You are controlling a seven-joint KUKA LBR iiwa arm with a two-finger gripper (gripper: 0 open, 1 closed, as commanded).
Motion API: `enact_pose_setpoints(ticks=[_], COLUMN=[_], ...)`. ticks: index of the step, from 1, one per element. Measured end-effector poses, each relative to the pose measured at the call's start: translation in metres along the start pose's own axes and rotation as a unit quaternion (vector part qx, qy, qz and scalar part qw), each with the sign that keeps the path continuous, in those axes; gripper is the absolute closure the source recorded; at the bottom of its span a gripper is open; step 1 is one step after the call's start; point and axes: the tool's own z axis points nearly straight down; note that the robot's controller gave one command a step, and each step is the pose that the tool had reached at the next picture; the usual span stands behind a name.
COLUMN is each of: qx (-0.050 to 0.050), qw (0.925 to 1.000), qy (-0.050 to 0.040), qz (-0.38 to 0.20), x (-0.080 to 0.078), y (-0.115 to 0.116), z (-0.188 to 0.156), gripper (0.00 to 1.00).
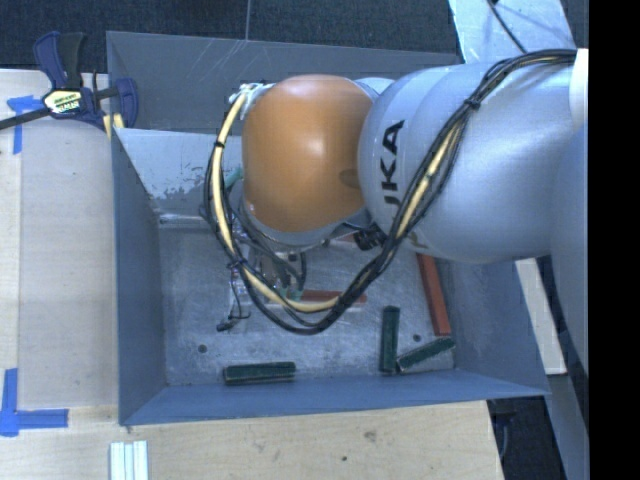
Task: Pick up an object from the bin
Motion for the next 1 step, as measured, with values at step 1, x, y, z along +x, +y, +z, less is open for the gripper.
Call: enact_pose_setpoints(ticks=[1], qx=[0.002], qw=[0.9983], qy=[-0.0007], qz=[-0.058], x=[-0.0032], y=[-0.0635], z=[0.0788], gripper=[0.0])
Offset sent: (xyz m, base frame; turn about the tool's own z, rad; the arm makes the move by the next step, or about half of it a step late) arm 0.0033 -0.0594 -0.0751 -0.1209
